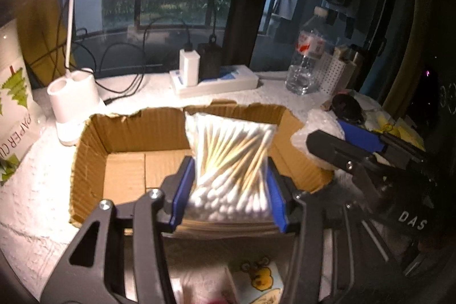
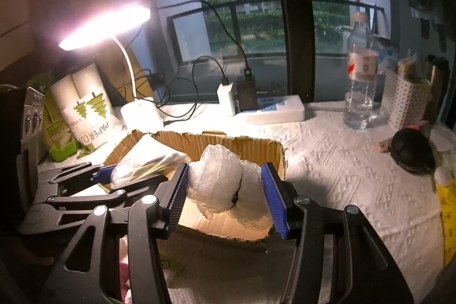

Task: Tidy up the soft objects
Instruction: 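Carry the cotton swab bag in the left tool and plastic bag in the right tool over the box, then open the left tool dropping the swabs while the right tool releases its bag into the box, then move both tools back from the box toward the teddy bear and glove, then grasp the brown teddy bear with the left tool while the right tool grasps the gray glove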

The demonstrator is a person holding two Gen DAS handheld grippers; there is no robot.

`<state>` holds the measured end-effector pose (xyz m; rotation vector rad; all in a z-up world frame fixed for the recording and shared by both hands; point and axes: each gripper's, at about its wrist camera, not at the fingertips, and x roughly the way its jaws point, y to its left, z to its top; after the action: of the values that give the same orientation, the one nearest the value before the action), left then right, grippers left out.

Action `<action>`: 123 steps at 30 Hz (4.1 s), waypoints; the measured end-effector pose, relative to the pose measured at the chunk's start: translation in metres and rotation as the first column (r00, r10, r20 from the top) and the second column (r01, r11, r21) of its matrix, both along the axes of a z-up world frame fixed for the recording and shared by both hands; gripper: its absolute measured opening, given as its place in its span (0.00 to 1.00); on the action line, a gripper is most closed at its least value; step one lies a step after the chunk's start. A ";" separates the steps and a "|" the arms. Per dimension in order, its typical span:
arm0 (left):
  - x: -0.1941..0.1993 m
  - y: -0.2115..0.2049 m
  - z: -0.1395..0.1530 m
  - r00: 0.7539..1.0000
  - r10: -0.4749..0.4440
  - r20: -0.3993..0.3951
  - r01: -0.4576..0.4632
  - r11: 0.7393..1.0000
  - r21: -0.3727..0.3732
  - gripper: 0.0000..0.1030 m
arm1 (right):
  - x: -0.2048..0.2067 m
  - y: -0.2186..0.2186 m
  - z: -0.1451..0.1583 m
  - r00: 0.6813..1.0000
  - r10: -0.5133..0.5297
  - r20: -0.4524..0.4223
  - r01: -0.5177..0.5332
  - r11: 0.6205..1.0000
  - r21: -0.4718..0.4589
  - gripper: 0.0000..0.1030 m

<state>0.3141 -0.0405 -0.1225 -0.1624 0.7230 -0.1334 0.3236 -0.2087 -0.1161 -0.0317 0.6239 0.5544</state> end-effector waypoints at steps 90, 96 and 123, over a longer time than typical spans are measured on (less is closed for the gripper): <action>-0.202 0.020 0.031 0.995 0.017 0.095 -0.013 0.999 -0.042 0.81 | -0.192 -0.022 0.026 0.991 -0.134 0.020 0.135 0.986 -0.094 0.63; -0.213 0.011 0.018 0.998 -0.004 0.059 0.006 1.000 -0.030 0.81 | -0.203 -0.025 0.017 0.990 -0.140 0.002 0.139 0.985 -0.098 0.63; -0.208 -0.056 -0.057 0.964 -0.164 -0.210 0.171 0.985 0.020 0.81 | -0.207 -0.065 -0.036 0.973 -0.191 -0.126 0.183 0.981 -0.071 0.63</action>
<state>0.1066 -0.0970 -0.1792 -0.0788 0.9470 -0.2671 0.1162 -0.2738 -0.1521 0.0088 0.7642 0.3573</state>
